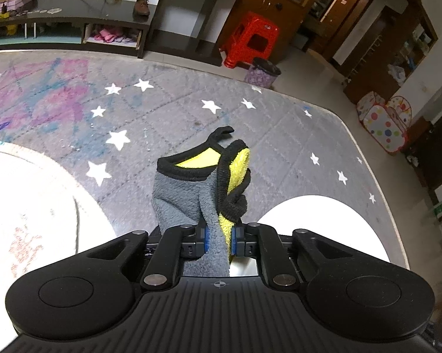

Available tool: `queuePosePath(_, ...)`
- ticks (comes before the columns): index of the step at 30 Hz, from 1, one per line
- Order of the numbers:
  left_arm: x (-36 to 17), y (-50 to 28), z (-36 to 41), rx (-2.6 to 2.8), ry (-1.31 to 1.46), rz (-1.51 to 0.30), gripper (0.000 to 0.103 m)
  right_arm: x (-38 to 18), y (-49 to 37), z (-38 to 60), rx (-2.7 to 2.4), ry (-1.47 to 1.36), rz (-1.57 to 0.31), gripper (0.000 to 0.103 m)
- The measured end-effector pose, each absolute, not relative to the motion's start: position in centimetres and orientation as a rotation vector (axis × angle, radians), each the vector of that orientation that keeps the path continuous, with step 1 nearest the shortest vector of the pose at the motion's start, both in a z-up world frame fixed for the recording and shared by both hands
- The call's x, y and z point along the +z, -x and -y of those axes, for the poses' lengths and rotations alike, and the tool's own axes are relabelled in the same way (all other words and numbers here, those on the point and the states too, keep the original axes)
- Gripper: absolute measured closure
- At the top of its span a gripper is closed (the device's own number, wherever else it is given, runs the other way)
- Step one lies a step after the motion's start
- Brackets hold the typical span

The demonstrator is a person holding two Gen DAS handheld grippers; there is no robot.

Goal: Clean bowl

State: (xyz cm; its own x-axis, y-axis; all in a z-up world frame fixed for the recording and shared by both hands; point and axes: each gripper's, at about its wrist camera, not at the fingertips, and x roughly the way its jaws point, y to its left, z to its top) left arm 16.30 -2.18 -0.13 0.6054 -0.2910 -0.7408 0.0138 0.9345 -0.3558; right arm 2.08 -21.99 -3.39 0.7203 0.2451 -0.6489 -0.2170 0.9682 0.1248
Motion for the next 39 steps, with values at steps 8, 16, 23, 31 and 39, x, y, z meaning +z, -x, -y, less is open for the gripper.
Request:
queuePosePath(8, -0.2, -15.1, 1.4, -0.219, 0.353, -0.936, 0.093, -3.5, -3.2, 22.8, 0.202, -0.04, -0.708, 0.071)
queuePosePath(16, -0.2, -12.9, 3.3, -0.288, 0.309, -0.948, 0.093, -3.4, -5.7, 25.2, 0.154, -0.053, -0.718, 0.07)
queuePosePath(23, -0.2, -11.0, 4.3, -0.311, 0.292, -0.953, 0.093, -3.7, -7.2, 26.0, 0.144, -0.03, -0.716, 0.063)
queuePosePath(31, -0.7, -8.9, 4.4, -0.341, 0.328, -0.956, 0.093, -4.1, -9.0, 25.9, 0.169, 0.0, -0.709, 0.053)
queuePosePath(39, -1.0, -7.0, 4.0, -0.347, 0.373, -0.944, 0.093, -4.1, -9.3, 25.7, 0.232, 0.02, -0.702, 0.047)
